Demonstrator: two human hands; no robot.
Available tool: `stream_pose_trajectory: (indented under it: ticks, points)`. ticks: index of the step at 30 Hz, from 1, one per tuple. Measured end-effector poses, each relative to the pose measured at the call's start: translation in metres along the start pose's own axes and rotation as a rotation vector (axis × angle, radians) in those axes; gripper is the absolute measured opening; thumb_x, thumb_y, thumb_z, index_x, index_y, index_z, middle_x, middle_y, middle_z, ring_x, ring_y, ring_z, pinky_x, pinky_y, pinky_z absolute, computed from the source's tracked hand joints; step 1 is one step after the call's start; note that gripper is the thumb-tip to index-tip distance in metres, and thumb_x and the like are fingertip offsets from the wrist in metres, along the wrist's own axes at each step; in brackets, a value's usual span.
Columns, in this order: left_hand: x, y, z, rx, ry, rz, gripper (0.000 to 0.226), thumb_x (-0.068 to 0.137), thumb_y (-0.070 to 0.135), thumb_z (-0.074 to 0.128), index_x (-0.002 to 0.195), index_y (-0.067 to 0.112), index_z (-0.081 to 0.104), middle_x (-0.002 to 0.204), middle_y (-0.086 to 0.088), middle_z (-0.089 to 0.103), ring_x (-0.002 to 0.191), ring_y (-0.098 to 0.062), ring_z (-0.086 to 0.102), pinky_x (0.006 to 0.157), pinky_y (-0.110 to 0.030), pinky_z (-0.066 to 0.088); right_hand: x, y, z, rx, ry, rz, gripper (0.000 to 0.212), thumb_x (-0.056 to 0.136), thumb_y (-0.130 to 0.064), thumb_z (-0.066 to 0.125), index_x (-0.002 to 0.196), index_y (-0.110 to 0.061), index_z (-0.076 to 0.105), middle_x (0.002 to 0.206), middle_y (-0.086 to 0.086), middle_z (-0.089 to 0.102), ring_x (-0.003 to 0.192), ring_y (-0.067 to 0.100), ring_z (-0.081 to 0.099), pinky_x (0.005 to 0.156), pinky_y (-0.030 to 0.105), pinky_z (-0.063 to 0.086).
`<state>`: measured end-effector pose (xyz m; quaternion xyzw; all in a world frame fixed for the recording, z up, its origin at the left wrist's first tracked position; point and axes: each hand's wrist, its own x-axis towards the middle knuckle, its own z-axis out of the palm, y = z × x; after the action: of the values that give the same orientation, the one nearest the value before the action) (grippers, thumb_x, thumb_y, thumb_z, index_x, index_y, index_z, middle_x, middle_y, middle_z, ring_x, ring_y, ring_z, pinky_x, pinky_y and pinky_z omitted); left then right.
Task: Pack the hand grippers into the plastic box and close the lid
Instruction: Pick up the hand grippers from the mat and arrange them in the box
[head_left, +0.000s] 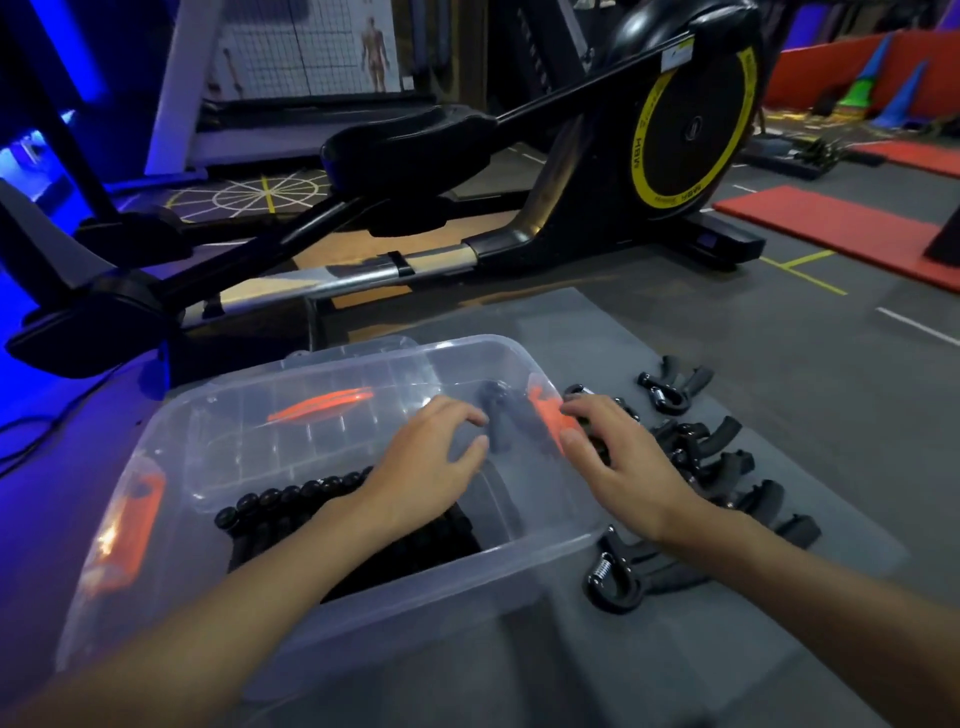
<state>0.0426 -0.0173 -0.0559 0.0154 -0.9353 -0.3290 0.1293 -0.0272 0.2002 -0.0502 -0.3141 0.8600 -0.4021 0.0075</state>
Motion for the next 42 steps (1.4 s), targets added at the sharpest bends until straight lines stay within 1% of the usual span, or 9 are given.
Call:
stream_pose_trajectory:
  ticks: [3,6,11,13,17,21,25,33,42]
  points:
    - [-0.008,0.046,0.012,-0.042,-0.086,0.105,0.033,0.092,0.041,0.048,0.120,0.024,0.057,0.124,0.012,0.053,0.118,-0.008,0.051,0.104,-0.031,0.039,-0.020,0.026,-0.014,0.044,0.022,0.180,0.027,0.094,-0.035,0.053,0.116,-0.022,0.058,0.108,-0.007,0.063,0.102,0.012,0.060,0.091,0.032,0.048]
    - [-0.011,0.072,0.030,0.099,-0.192,0.161,0.043,0.093,0.046,0.044,0.130,0.025,0.050,0.135,0.008,0.045,0.127,-0.014,0.044,0.108,-0.039,0.036,-0.044,0.058,-0.021,-0.061,-0.032,0.320,0.031,0.093,-0.032,0.058,0.121,-0.018,0.057,0.107,-0.005,0.063,0.101,0.012,0.059,0.091,0.028,0.044]
    - [-0.012,0.074,0.036,0.278,-0.172,0.222,0.066,0.087,0.066,0.037,0.141,0.029,0.038,0.156,0.009,0.022,0.141,-0.005,0.012,0.106,-0.021,0.013,-0.077,0.105,-0.024,-0.251,-0.212,0.381,0.029,0.082,-0.038,0.068,0.103,-0.018,0.064,0.098,-0.006,0.067,0.094,0.015,0.062,0.079,0.022,0.042]
    - [-0.013,0.074,0.035,0.325,-0.192,0.245,0.081,0.078,0.075,0.026,0.144,0.029,0.034,0.158,0.013,0.020,0.141,0.000,0.005,0.103,-0.018,0.009,-0.081,0.124,-0.024,-0.293,-0.287,0.372,0.042,0.075,-0.043,0.073,0.110,-0.021,0.063,0.108,-0.007,0.066,0.104,0.014,0.061,0.089,0.025,0.044]
    - [-0.013,0.074,0.037,0.345,-0.202,0.243,0.085,0.075,0.077,0.024,0.145,0.030,0.032,0.158,0.014,0.020,0.144,-0.001,0.010,0.106,-0.021,0.010,-0.081,0.152,-0.021,-0.355,-0.404,0.350,0.085,0.069,-0.046,0.078,0.142,-0.021,0.043,0.141,-0.001,0.049,0.130,0.016,0.044,0.110,0.026,0.032]
    - [-0.014,0.075,0.037,0.340,-0.191,0.246,0.084,0.075,0.075,0.026,0.144,0.028,0.036,0.158,0.012,0.024,0.144,-0.004,0.016,0.106,-0.021,0.012,-0.071,0.165,-0.011,-0.413,-0.431,0.334,0.096,0.065,-0.043,0.078,0.148,-0.027,0.032,0.142,0.005,0.045,0.134,0.022,0.031,0.112,0.036,0.029]
    - [-0.015,0.076,0.036,0.330,-0.192,0.250,0.078,0.077,0.073,0.027,0.140,0.029,0.038,0.153,0.014,0.027,0.138,0.000,0.018,0.103,-0.021,0.015,-0.060,0.168,-0.005,-0.503,-0.480,0.341,0.094,0.069,-0.035,0.078,0.149,-0.028,0.030,0.139,0.008,0.047,0.133,0.026,0.028,0.110,0.038,0.032]
    - [-0.016,0.075,0.037,0.328,-0.231,0.235,0.068,0.082,0.070,0.031,0.140,0.032,0.034,0.154,0.018,0.021,0.138,-0.002,0.020,0.100,-0.024,0.020,-0.056,0.165,-0.001,-0.628,-0.554,0.205,0.078,0.061,-0.043,0.082,0.132,-0.028,0.053,0.137,-0.005,0.047,0.118,0.027,0.037,0.103,0.038,0.037]
    - [-0.016,0.078,0.035,0.332,-0.279,0.201,0.066,0.084,0.071,0.027,0.139,0.033,0.031,0.154,0.019,0.016,0.137,-0.013,0.032,0.106,-0.036,0.030,-0.054,0.132,-0.027,-0.619,-0.328,0.149,0.074,0.058,-0.048,0.080,0.126,-0.032,0.053,0.125,-0.007,0.042,0.121,0.025,0.031,0.098,0.042,0.031]
